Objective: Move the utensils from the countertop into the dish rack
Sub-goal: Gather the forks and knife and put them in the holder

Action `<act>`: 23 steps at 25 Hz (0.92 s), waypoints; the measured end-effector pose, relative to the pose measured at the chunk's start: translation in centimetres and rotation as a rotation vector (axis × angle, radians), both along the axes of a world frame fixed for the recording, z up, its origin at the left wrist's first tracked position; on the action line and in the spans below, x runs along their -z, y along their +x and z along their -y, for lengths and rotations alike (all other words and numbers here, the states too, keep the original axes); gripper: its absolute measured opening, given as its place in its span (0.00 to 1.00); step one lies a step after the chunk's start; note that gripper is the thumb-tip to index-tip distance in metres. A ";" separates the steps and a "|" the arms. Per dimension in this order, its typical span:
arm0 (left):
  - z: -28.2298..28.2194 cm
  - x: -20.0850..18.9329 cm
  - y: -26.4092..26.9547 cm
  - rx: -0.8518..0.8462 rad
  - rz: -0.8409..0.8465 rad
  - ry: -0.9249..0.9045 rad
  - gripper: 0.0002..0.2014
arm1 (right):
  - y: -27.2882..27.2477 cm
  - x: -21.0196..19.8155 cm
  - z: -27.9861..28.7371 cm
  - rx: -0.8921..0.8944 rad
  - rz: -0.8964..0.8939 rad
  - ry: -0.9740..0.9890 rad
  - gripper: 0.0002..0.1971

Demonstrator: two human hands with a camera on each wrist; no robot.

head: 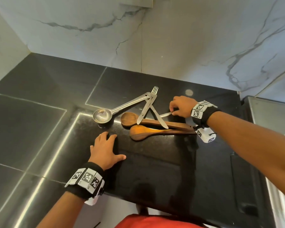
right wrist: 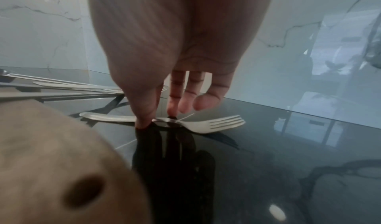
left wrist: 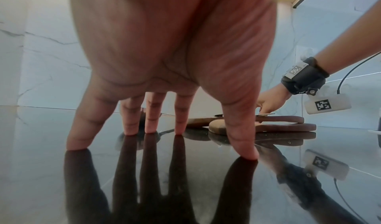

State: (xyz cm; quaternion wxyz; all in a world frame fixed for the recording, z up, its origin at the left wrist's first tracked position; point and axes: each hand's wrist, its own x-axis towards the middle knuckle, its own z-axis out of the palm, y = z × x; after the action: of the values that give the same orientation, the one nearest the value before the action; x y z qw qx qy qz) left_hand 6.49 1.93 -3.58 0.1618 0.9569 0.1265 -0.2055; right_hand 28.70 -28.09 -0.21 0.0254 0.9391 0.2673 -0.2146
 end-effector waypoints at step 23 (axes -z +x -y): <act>6.6 -5.8 0.4 -0.296 0.333 -0.712 0.09 | -6.4 -7.4 -9.1 -0.550 -0.153 0.602 0.08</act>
State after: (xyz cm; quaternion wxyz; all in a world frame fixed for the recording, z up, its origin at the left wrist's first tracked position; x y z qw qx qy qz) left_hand 6.87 -4.71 2.19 0.5286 0.8327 0.1559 -0.0532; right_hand 22.29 -19.04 7.22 -0.2138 0.7797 0.5600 -0.1813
